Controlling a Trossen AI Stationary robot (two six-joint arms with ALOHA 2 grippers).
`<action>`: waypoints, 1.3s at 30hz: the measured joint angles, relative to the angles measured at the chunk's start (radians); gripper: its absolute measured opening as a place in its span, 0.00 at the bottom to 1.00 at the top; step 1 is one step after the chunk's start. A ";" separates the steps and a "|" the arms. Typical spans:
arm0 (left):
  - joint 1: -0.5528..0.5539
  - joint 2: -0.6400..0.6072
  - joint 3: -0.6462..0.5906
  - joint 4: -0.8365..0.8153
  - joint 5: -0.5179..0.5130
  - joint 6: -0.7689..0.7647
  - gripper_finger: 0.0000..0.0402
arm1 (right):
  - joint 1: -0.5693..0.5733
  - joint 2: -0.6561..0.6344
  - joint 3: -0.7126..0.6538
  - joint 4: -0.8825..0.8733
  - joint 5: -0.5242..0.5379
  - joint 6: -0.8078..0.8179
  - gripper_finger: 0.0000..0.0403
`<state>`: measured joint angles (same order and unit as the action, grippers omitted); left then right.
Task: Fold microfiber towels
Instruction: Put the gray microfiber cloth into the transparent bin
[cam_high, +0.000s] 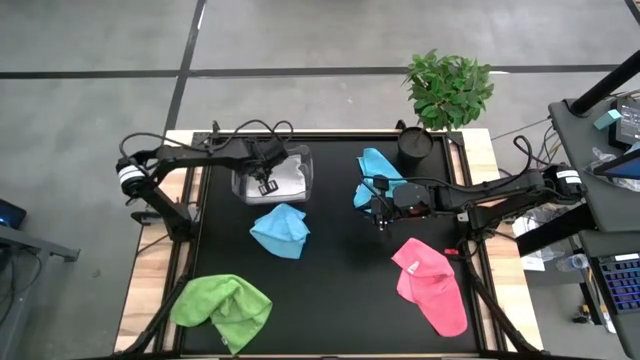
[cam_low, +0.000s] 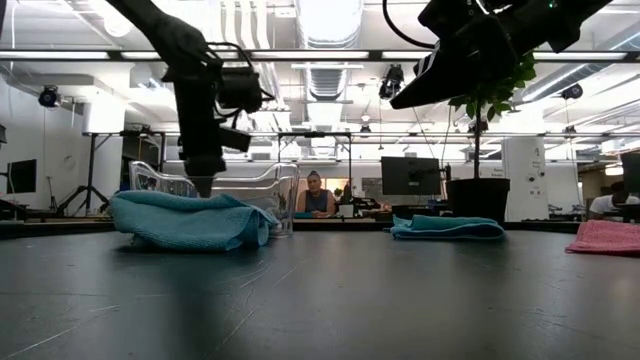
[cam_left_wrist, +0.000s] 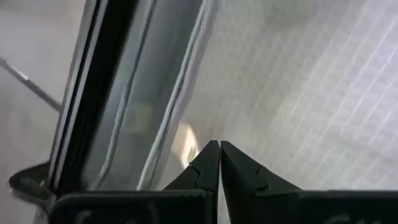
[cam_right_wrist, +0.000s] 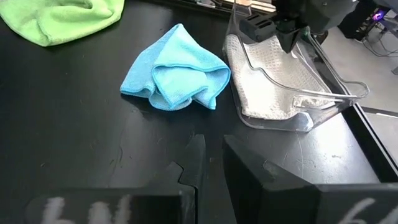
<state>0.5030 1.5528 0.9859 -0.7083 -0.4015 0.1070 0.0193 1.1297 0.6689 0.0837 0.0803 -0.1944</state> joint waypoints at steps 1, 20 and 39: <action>0.000 0.000 -0.004 -0.002 0.001 0.000 0.00 | 0.000 0.000 0.000 0.000 0.000 0.000 0.12; 0.001 0.000 -0.047 0.006 0.028 -0.020 0.00 | 0.000 0.000 -0.003 0.003 0.000 -0.006 0.12; 0.120 0.047 0.083 -0.228 0.275 0.056 0.00 | 0.000 0.000 -0.004 0.003 0.000 -0.008 0.12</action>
<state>0.6226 1.6002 1.0691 -0.9365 -0.1266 0.1627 0.0193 1.1294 0.6651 0.0864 0.0803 -0.2020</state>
